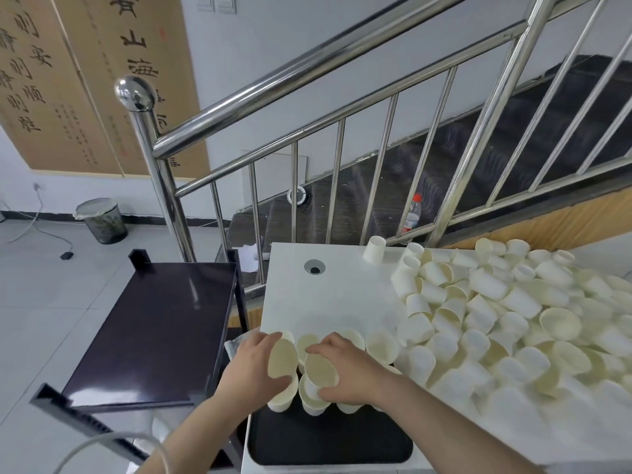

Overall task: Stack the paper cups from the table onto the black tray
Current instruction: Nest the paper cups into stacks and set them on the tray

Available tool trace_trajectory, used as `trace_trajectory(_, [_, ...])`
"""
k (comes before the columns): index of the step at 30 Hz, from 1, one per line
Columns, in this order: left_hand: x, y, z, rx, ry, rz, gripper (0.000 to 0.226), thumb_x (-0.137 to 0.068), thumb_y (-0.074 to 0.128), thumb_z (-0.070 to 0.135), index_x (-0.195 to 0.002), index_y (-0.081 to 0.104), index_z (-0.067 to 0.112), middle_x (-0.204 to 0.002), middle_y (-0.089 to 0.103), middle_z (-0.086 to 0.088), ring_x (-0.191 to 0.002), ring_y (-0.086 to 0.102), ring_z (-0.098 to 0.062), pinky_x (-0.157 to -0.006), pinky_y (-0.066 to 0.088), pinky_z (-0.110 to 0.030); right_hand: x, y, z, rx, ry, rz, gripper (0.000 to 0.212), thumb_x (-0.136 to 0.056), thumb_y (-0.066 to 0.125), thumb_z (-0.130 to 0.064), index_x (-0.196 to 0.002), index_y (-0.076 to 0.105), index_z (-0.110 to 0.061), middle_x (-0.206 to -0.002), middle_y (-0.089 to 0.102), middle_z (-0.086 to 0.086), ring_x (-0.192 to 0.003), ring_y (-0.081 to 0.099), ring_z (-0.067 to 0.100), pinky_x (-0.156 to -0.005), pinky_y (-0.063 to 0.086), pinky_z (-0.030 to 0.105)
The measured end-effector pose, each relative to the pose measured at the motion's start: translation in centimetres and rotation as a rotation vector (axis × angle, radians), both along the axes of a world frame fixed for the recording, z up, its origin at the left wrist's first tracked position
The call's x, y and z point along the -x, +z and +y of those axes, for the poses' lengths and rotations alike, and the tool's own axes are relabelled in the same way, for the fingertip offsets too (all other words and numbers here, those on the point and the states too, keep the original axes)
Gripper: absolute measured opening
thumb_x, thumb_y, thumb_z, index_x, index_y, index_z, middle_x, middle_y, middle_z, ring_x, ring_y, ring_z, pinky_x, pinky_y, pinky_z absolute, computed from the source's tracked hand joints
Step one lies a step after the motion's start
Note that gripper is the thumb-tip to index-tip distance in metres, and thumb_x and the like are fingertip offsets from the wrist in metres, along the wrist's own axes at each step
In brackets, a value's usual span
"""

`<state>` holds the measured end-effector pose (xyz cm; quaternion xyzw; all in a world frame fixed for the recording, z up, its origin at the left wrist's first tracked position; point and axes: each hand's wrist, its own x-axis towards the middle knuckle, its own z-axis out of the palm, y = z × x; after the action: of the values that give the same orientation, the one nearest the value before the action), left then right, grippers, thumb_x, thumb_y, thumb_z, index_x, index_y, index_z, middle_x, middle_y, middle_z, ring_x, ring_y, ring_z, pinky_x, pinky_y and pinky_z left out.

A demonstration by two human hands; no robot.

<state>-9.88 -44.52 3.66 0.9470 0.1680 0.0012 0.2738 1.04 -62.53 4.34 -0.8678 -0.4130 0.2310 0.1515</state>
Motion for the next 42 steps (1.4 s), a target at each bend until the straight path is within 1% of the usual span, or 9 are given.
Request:
trace_trajectory(4, [0.3, -0.8, -0.3, -0.03, -0.04, 0.078, 0.077, -0.08, 0.066, 0.04, -0.146, 0.027, 0.031, -0.143, 0.031, 0.012, -0.13, 0.033, -0.011, -0.091, 0.046, -0.026, 0.4, -0.9, 0.4, 0.027, 0.006, -0.023, 0.074, -0.081, 0.067, -0.032, -0.146, 0.033, -0.035, -0.138, 0.033, -0.01, -0.126, 0.04, 0.012, -0.088, 0.038, 0.024])
trace_trajectory(11, [0.1, -2.4, -0.6, -0.079, -0.082, 0.154, 0.077, -0.081, 0.066, 0.034, -0.146, 0.025, 0.031, -0.147, 0.029, 0.014, -0.133, 0.031, -0.015, -0.091, 0.047, -0.029, 0.6, -3.0, 1.5, 0.088, 0.01, -0.017, 0.078, -0.079, 0.069, -0.033, -0.147, 0.031, -0.03, -0.141, 0.033, -0.007, -0.131, 0.035, 0.015, -0.103, 0.043, 0.038])
trace_trajectory(17, [-0.2, -3.4, -0.2, -0.113, -0.091, 0.196, 0.076, -0.082, 0.066, 0.033, -0.146, 0.025, 0.031, -0.146, 0.029, 0.011, -0.132, 0.032, -0.015, -0.09, 0.048, -0.029, 0.1, -4.0, 1.8, 0.151, 0.024, -0.06, 0.063, -0.081, 0.065, -0.026, -0.139, 0.04, -0.029, -0.136, 0.036, -0.005, -0.127, 0.037, 0.016, -0.098, 0.045, 0.038])
trace_trajectory(24, [-0.5, -4.5, -0.4, -0.127, -0.089, 0.215, 0.072, -0.082, 0.066, 0.03, -0.144, 0.028, 0.031, -0.141, 0.03, 0.008, -0.127, 0.035, -0.015, -0.085, 0.05, -0.028, -0.2, -4.6, 2.1, 0.178, 0.053, -0.094, 0.061, -0.079, 0.067, -0.023, -0.135, 0.044, -0.027, -0.129, 0.037, -0.005, -0.12, 0.04, 0.016, -0.09, 0.048, 0.036])
trace_trajectory(27, [-0.7, -4.6, -0.4, -0.135, -0.086, 0.219, 0.072, -0.082, 0.066, 0.03, -0.143, 0.029, 0.031, -0.14, 0.031, 0.008, -0.126, 0.036, -0.015, -0.084, 0.05, -0.028, -0.2, -4.6, 2.0, 0.175, 0.085, -0.092, 0.063, -0.078, 0.069, -0.028, -0.136, 0.045, -0.027, -0.129, 0.037, -0.005, -0.118, 0.042, 0.017, -0.088, 0.046, 0.034])
trace_trajectory(31, [-0.8, -4.7, -0.2, -0.135, -0.087, 0.229, 0.07, -0.08, 0.067, 0.03, -0.141, 0.032, 0.032, -0.14, 0.031, 0.007, -0.126, 0.036, -0.015, -0.083, 0.05, -0.028, 0.1, -4.6, 1.9, 0.164, 0.12, -0.116, 0.077, -0.072, 0.074, -0.049, -0.139, 0.043, -0.028, -0.131, 0.035, -0.006, -0.12, 0.042, 0.016, -0.091, 0.048, 0.036])
trace_trajectory(35, [-1.0, -4.7, -0.2, -0.143, -0.09, 0.234, 0.069, -0.08, 0.067, 0.03, -0.14, 0.034, 0.033, -0.14, 0.031, 0.007, -0.126, 0.037, -0.015, -0.084, 0.051, -0.028, 0.0, -4.8, 1.8, 0.178, 0.159, -0.149, 0.078, -0.067, 0.075, -0.054, -0.134, 0.044, -0.03, -0.129, 0.034, -0.006, -0.116, 0.043, 0.016, -0.086, 0.051, 0.039])
trace_trajectory(38, [-1.2, -4.6, -0.2, -0.153, -0.096, 0.243, 0.069, -0.08, 0.067, 0.03, -0.141, 0.035, 0.032, -0.141, 0.031, 0.007, -0.126, 0.037, -0.016, -0.085, 0.051, -0.029, -0.3, -5.2, 1.5, 0.179, 0.156, -0.162, 0.073, -0.069, 0.075, -0.047, -0.132, 0.043, -0.03, -0.127, 0.033, -0.006, -0.113, 0.045, 0.017, -0.082, 0.054, 0.041])
trace_trajectory(42, [-1.3, -4.6, -0.3, -0.151, -0.097, 0.254, 0.069, -0.08, 0.068, 0.03, -0.141, 0.036, 0.032, -0.14, 0.033, 0.007, -0.125, 0.038, -0.016, -0.086, 0.051, -0.03, -0.5, -5.4, 1.3, 0.158, 0.129, -0.163, 0.067, -0.075, 0.072, -0.041, -0.134, 0.042, -0.026, -0.132, 0.033, -0.003, -0.117, 0.044, 0.019, -0.086, 0.052, 0.041])
